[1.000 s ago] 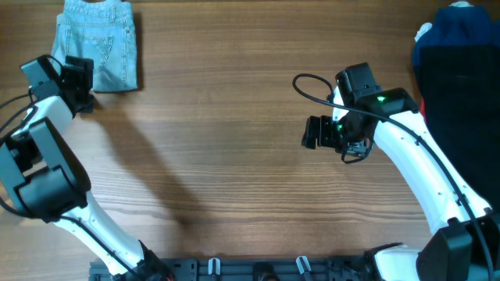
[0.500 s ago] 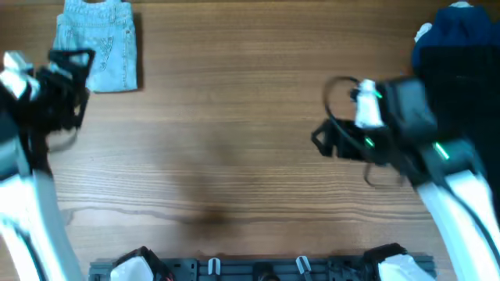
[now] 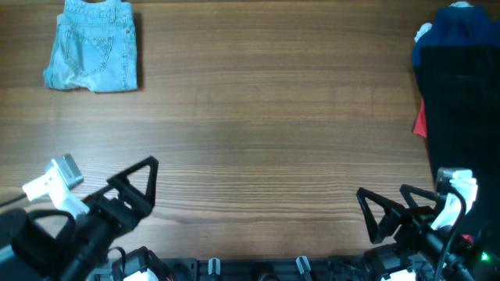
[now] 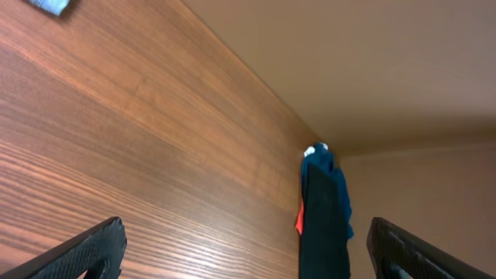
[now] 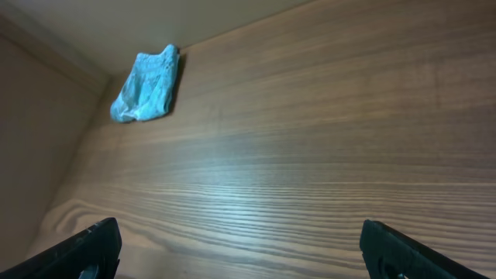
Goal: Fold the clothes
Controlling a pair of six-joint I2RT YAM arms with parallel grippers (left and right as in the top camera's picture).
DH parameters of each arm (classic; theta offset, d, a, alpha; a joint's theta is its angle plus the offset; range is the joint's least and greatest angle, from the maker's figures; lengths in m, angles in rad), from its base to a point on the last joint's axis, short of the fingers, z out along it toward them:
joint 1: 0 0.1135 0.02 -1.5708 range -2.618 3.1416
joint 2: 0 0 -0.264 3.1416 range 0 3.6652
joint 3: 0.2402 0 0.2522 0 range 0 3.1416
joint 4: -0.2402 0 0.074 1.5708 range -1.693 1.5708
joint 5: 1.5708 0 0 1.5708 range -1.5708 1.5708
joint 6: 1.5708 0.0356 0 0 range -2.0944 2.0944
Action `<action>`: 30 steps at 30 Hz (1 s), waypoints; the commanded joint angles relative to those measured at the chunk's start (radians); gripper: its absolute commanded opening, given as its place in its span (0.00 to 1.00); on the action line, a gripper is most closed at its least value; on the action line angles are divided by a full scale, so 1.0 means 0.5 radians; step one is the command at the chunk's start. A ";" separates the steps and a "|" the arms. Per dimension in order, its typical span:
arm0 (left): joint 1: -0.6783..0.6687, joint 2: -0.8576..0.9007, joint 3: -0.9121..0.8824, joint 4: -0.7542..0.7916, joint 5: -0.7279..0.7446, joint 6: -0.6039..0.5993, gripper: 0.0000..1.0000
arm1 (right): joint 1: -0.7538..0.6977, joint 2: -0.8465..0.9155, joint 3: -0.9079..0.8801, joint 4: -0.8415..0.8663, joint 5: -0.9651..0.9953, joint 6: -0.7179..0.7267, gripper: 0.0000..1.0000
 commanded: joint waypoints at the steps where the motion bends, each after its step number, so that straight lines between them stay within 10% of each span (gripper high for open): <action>1: 0.004 -0.034 -0.005 -0.016 0.008 0.075 1.00 | -0.001 -0.010 0.010 -0.021 0.087 0.057 0.99; 23: 0.004 -0.034 -0.005 -0.015 0.008 0.075 1.00 | -0.016 -0.035 -0.008 -0.025 0.196 0.038 1.00; 30: 0.004 -0.034 -0.005 -0.015 0.008 0.075 1.00 | -0.193 -0.284 -0.603 0.513 0.216 -0.200 1.00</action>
